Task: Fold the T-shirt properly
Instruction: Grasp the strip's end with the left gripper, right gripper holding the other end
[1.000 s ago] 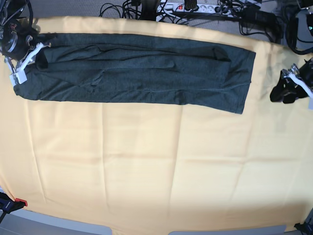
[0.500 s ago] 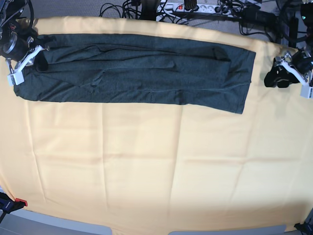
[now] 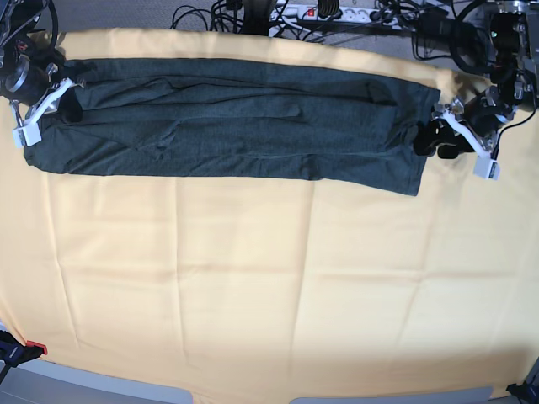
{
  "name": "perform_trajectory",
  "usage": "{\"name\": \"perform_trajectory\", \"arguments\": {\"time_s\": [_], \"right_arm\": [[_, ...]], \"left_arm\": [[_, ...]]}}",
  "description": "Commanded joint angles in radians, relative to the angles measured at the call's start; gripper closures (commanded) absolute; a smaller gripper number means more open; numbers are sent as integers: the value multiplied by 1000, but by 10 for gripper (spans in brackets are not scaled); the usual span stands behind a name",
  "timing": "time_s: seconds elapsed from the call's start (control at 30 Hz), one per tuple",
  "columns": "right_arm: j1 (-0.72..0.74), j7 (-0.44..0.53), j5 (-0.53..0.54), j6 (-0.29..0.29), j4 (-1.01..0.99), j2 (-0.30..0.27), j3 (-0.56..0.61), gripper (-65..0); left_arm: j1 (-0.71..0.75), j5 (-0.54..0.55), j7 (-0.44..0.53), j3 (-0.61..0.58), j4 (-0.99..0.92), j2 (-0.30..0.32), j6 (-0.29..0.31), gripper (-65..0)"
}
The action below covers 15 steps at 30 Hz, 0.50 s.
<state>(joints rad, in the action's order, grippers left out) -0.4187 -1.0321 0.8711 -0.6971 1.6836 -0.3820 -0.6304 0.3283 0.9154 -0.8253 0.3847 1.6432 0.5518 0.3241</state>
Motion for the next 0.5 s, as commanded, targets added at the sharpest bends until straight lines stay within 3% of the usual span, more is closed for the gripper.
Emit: {"name": "perform_trajectory", "arguments": {"time_s": [0.0, 0.13, 0.37, 0.4, 0.47], "right_arm": [[-2, -8, -4, -1, 8, -17, -5, 0], [-2, -8, -4, -1, 8, -18, -5, 0], [-2, -8, -4, -1, 8, -17, -5, 0], [-2, -8, -4, -1, 10, -17, -5, 0], [-2, -8, -4, -1, 10, -18, -5, 0]], "left_arm": [[7, -9, -41, -12, 4, -2, -4, -388], [13, 38, -89, -32, 4, -23, 7, -388], [15, 129, -99, -47, 4, -23, 99, -385], [15, 134, -99, -46, 4, -23, 103, -367], [11, 128, -97, -46, 4, -23, 102, -271]]}}
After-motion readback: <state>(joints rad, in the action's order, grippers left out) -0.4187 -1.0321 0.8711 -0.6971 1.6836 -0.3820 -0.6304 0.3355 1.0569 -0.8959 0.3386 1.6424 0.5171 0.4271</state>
